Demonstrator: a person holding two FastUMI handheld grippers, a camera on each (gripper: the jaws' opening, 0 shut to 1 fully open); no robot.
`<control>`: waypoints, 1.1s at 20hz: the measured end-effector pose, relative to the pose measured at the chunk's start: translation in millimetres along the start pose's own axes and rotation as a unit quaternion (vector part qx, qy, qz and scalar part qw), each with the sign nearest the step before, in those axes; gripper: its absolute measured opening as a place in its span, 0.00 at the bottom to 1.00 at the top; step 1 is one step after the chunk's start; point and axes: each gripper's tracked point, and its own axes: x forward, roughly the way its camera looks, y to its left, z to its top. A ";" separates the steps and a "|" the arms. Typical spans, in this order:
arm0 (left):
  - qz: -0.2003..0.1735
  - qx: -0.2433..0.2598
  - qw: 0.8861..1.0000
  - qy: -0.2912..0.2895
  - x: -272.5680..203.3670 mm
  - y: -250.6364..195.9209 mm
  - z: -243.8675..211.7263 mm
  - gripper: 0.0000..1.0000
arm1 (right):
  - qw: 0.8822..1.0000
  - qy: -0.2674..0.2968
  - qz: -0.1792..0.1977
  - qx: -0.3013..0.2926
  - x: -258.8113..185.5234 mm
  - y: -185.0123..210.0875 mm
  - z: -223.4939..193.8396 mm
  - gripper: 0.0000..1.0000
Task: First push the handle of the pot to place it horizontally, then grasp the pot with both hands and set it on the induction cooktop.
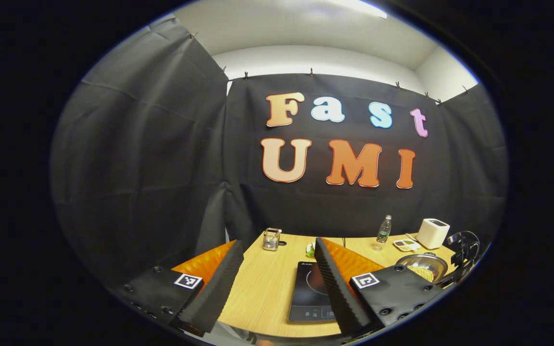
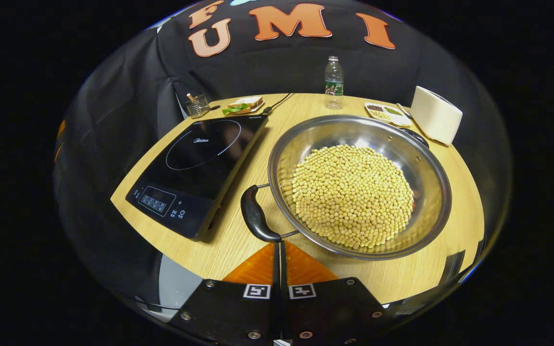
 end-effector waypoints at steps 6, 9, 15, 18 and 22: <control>0.011 -0.001 1.000 0.000 0.1 8.1 0.9 0.98 | 1.000 -0.002 0.009 0.000 10.4 9.3 10.1 0.00; 0.014 -0.002 1.000 0.001 1.7 11.8 0.0 0.98 | 1.000 -0.001 0.011 0.000 14.5 12.9 13.8 0.00; 0.018 -0.002 1.000 0.001 5.2 16.3 0.3 0.98 | 1.000 0.003 0.016 -0.004 20.4 18.2 21.5 0.00; 0.022 -0.001 1.000 0.001 6.2 20.2 -0.4 0.98 | 1.000 0.003 0.022 -0.003 23.2 20.8 27.2 0.00; 0.029 -0.001 1.000 0.008 8.2 26.0 -5.5 0.98 | 1.000 0.003 0.025 -0.008 29.0 24.9 35.4 0.00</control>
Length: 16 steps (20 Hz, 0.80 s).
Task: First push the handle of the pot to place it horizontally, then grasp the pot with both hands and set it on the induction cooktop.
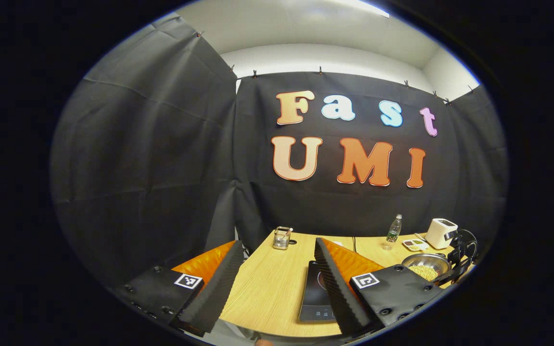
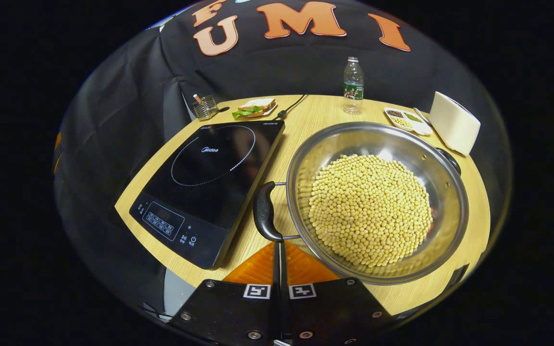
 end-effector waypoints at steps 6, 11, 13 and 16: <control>0.009 -0.004 1.000 0.004 5.9 6.9 -4.9 0.98 | 1.000 0.002 0.012 0.009 10.4 6.3 11.0 0.00; 0.012 -0.010 1.000 0.013 13.5 8.8 -13.6 0.98 | 1.000 0.001 0.020 0.015 18.4 10.3 21.2 0.00; 0.012 -0.011 1.000 0.017 16.5 8.7 -16.2 0.98 | 1.000 0.000 0.024 0.017 22.0 11.8 24.7 0.00; 0.015 -0.012 1.000 0.020 21.0 9.1 -16.8 0.98 | 0.999 -0.002 0.030 0.020 25.3 14.4 31.1 0.00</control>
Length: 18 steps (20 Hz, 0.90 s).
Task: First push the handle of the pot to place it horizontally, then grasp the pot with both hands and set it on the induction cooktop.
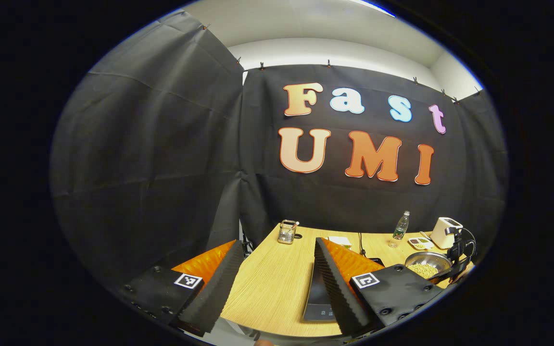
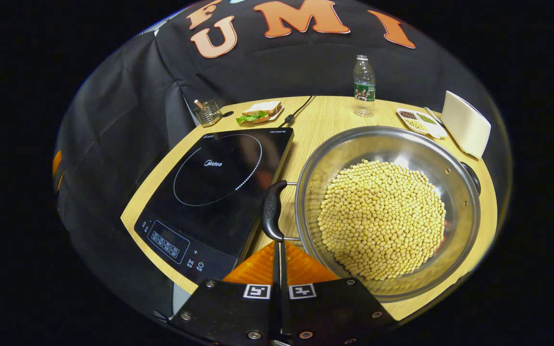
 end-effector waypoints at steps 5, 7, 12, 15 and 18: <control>0.006 0.011 1.000 -0.005 -1.3 1.3 2.8 0.98 | 0.999 -0.035 0.018 0.011 3.0 3.0 30.0 0.00; 0.010 0.016 1.000 -0.008 -3.4 1.9 3.1 0.98 | 0.999 -0.033 0.021 0.004 5.7 2.8 31.2 0.00; 0.008 0.014 1.000 -0.008 1.2 2.7 3.1 0.98 | 0.999 -0.039 0.026 0.010 8.5 3.1 37.5 0.00; 0.003 0.010 1.000 -0.003 0.2 -1.3 -3.0 0.98 | 0.999 -0.046 0.027 0.011 15.7 5.3 44.5 0.00; 0.007 0.009 1.000 -0.004 -0.1 5.7 -1.8 0.98 | 0.999 -0.043 0.028 0.015 23.5 9.0 46.2 0.00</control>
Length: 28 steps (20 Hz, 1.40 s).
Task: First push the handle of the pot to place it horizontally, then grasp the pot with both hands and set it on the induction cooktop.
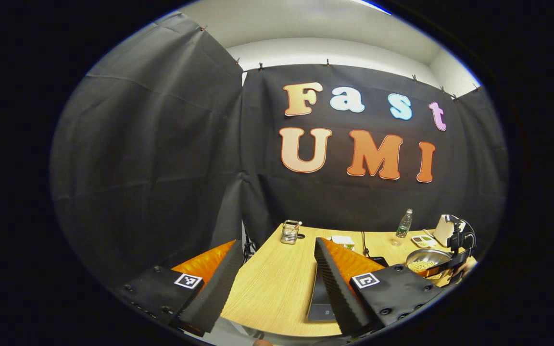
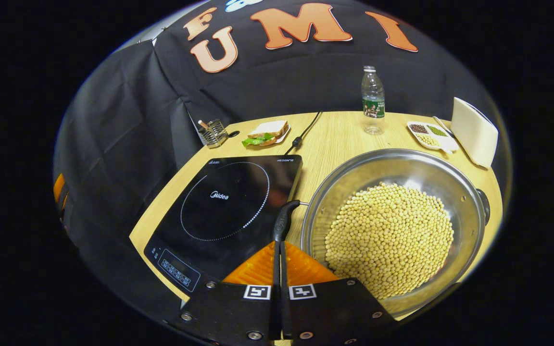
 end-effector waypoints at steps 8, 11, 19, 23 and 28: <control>0.012 -0.009 1.000 0.004 -2.8 8.5 -5.9 0.98 | 1.000 -0.003 0.000 0.013 17.9 5.3 5.9 0.00; 0.010 -0.015 1.000 0.006 -4.2 7.9 -6.3 0.98 | 1.000 0.003 -0.004 0.006 14.3 3.7 0.8 0.00; -0.042 -0.019 0.999 0.000 1.5 -39.5 -4.6 0.98 | 0.998 -0.053 -0.013 0.024 -41.9 -26.1 18.0 0.00; -0.076 -0.019 0.997 0.000 10.5 -82.5 -4.2 0.98 | 0.995 -0.084 -0.041 0.035 -72.7 -64.5 23.1 0.00; -0.110 -0.010 0.994 0.003 22.5 -136.6 -9.9 0.98 | 0.984 -0.136 -0.104 0.039 -113.1 -126.3 32.4 0.00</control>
